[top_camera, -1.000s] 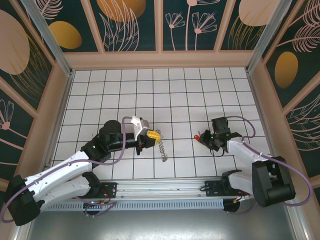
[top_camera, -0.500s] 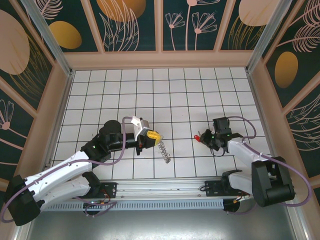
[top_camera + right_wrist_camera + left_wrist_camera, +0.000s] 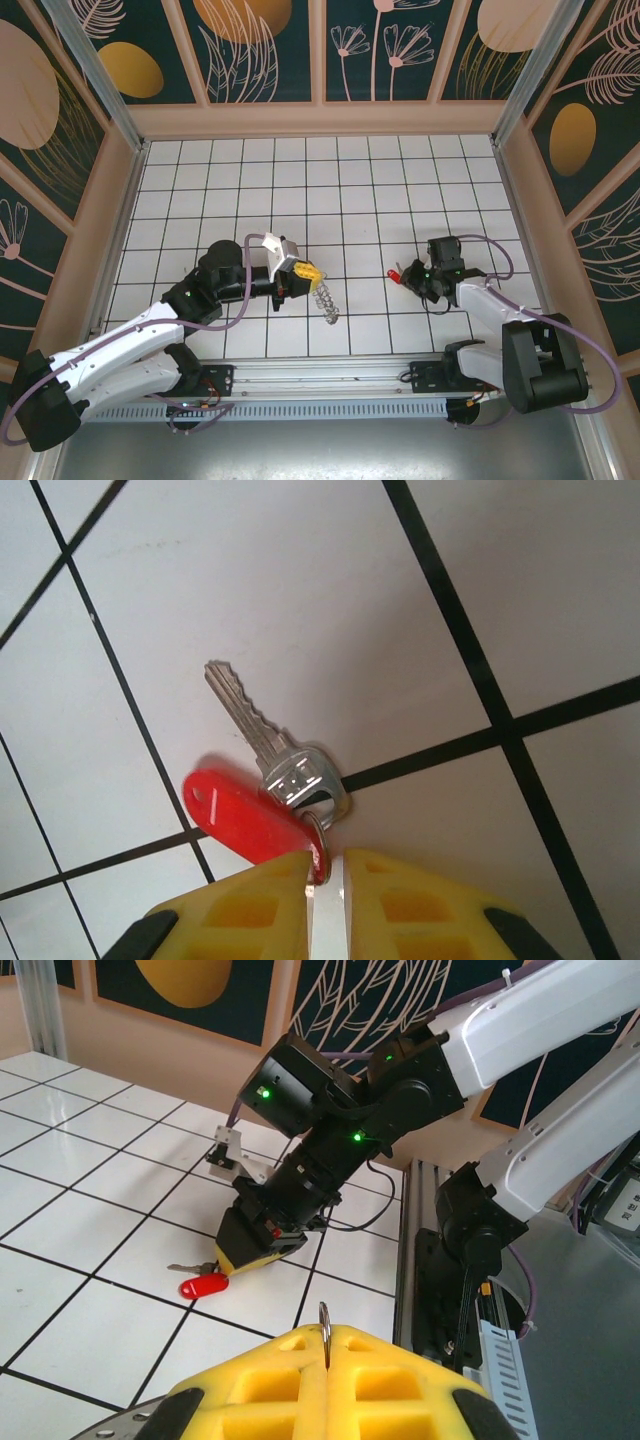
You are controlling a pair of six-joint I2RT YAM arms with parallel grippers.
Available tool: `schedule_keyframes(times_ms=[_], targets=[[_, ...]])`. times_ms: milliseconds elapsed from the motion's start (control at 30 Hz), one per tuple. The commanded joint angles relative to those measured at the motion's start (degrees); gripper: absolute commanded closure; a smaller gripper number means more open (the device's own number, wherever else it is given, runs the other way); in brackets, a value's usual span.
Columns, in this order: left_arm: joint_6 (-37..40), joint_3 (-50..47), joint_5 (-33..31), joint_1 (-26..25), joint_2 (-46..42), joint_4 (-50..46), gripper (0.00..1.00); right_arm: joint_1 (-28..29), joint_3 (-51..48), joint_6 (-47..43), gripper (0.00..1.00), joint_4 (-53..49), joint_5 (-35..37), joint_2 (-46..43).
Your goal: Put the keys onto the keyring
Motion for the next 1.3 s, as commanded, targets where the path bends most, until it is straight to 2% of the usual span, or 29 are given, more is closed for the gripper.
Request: schedule_keyframes(times_ms=[0,567,833,1067,1267], targets=[[-1.09,0.19,1.37,-0.13,-0.95,3.34,1.0,-0.9,-0.85,0.05,0.85,2.21,-1.22,0.17],[-1.2,0.16,1.68,-0.1,-0.33,3.24,1.0,-2.36,-3.22,-0.45,0.88,4.67,-4.31,-1.31],[-1.46,0.25,1.7,-0.13,-0.5,3.04,1.0,-2.32,-2.58,-1.7,1.0,4.27,-4.4,-2.17],[-1.44,1.29,1.68,-0.14,-0.33,1.49,1.0,-1.76,-1.82,-5.5,1.0,2.64,-3.36,-6.69],[-0.87,3.12,1.44,-0.23,-0.24,-1.75,1.0,3.9,-1.99,-7.96,1.0,5.74,-2.51,-16.66]])
